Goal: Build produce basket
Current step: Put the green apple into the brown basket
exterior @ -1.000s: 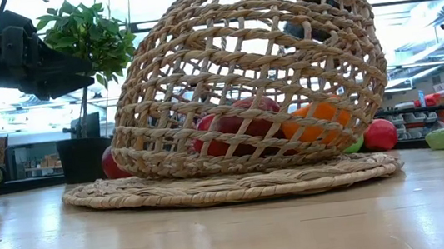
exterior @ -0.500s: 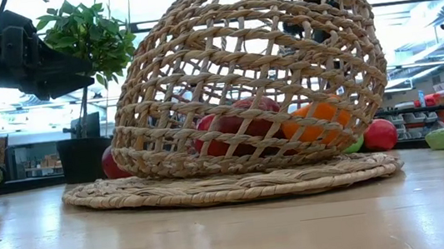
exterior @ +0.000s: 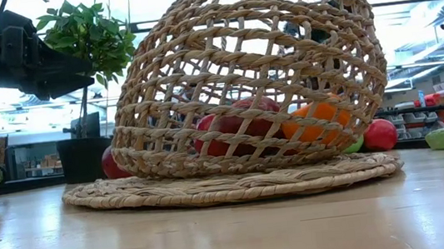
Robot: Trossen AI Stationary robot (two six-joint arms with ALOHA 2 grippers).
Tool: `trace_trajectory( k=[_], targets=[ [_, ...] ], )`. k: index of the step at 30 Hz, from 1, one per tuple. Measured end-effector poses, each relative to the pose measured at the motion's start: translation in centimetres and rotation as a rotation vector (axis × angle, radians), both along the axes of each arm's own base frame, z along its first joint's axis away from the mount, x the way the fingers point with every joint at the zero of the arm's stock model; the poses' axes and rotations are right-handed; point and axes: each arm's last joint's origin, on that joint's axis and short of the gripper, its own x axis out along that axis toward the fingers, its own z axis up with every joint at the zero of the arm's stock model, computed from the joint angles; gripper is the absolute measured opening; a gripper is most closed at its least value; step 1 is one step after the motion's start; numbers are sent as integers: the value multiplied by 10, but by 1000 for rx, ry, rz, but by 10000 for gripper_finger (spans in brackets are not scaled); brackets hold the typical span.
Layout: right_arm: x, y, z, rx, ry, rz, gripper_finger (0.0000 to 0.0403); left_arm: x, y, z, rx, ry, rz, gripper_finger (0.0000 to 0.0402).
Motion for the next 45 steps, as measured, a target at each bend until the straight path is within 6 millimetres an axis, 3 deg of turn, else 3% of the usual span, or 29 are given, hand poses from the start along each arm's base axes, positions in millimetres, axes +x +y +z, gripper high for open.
trace_trajectory(
  k=[8,15,31,45],
  targets=[
    [-10,-17,-19,35,5,-38,396,0,0,0,0,0,0,398],
    [-12,-17,-32,68,13,-58,396,0,0,0,0,0,0,398],
    [-1,21,-69,218,76,-60,396,0,0,0,0,0,0,398],
    [18,41,-71,263,91,-5,357,0,0,0,0,0,0,398]
  ],
)
